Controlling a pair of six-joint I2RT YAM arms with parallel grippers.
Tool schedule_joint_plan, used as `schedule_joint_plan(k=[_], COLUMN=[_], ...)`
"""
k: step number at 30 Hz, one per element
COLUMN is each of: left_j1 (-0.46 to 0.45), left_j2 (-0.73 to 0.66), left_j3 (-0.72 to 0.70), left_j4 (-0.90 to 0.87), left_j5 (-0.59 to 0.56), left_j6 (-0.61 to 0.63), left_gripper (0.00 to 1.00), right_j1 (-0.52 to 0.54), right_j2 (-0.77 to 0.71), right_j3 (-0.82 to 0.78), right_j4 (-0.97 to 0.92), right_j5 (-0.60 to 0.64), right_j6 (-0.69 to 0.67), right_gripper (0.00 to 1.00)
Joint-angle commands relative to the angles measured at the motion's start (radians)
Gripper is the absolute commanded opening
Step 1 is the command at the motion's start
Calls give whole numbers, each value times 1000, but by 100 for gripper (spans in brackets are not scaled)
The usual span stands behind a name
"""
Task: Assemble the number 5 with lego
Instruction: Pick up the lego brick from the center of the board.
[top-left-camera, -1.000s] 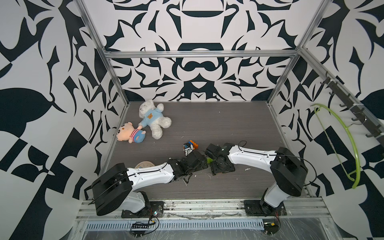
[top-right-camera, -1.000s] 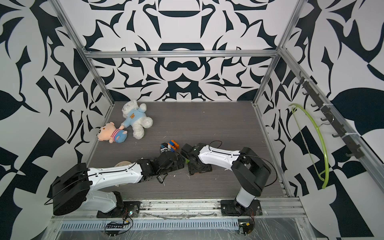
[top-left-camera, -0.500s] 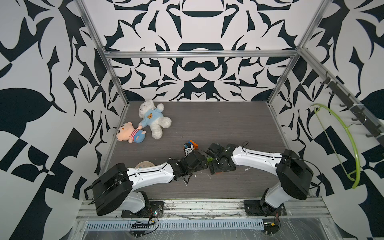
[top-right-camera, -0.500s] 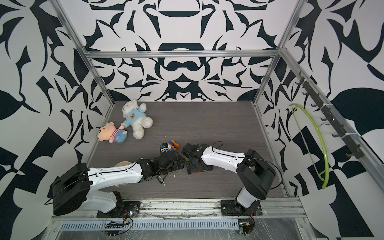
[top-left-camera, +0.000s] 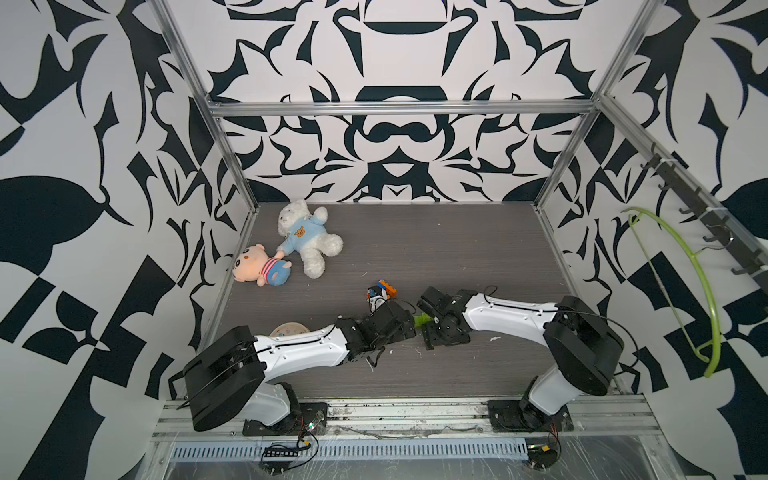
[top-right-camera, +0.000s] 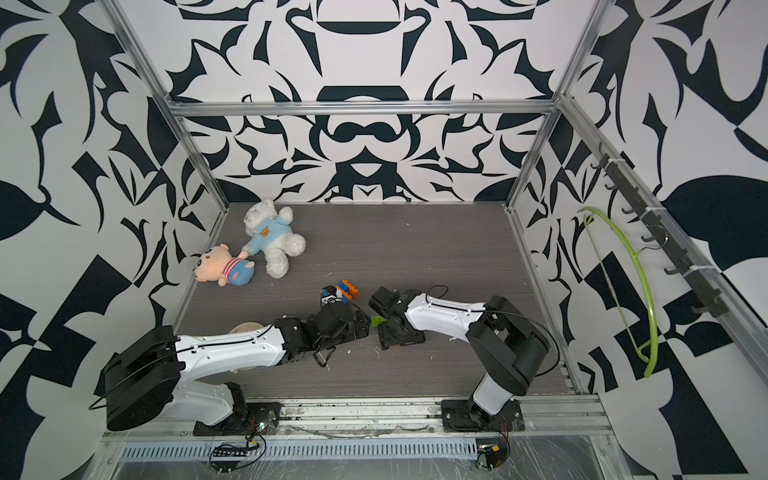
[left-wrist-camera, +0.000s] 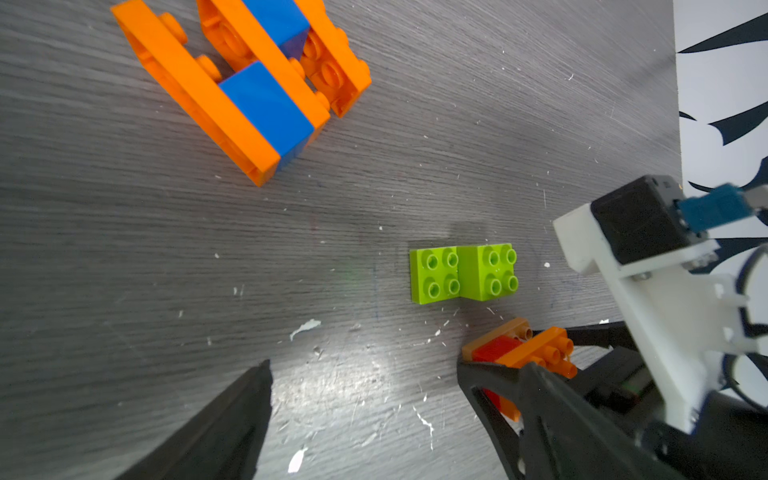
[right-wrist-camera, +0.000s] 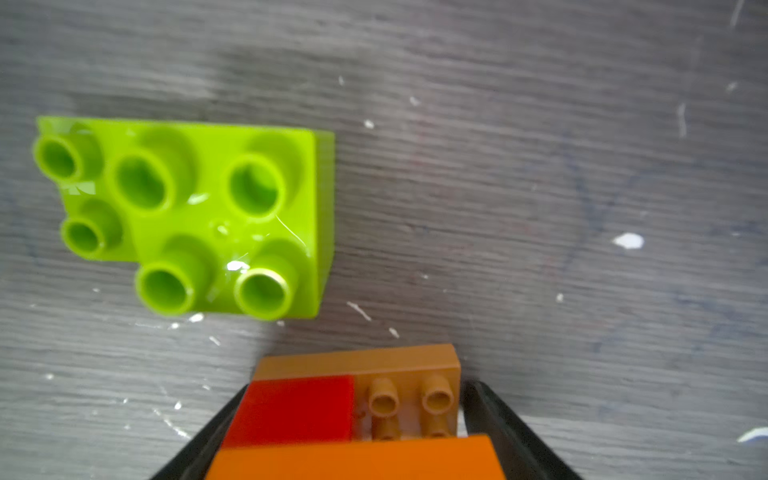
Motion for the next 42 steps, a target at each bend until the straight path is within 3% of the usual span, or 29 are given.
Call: schedule_joint_plan(k=[1, 30, 42], left_j1=[3, 3, 2], left_j2=[10, 12, 15], left_j3=[-1, -5, -4], left_j4=[3, 6, 6], left_j5=[4, 0, 4], left_j6=[10, 8, 8], left_gripper=[99, 99, 99], right_j1=[-2, -9, -9], right_j2=[11, 5, -47], right_j3=[-25, 5, -11], right_j4=[33, 26, 37], right_j5=[-12, 18, 42], right_j6=[-14, -47, -47], right_gripper=[81, 82, 88])
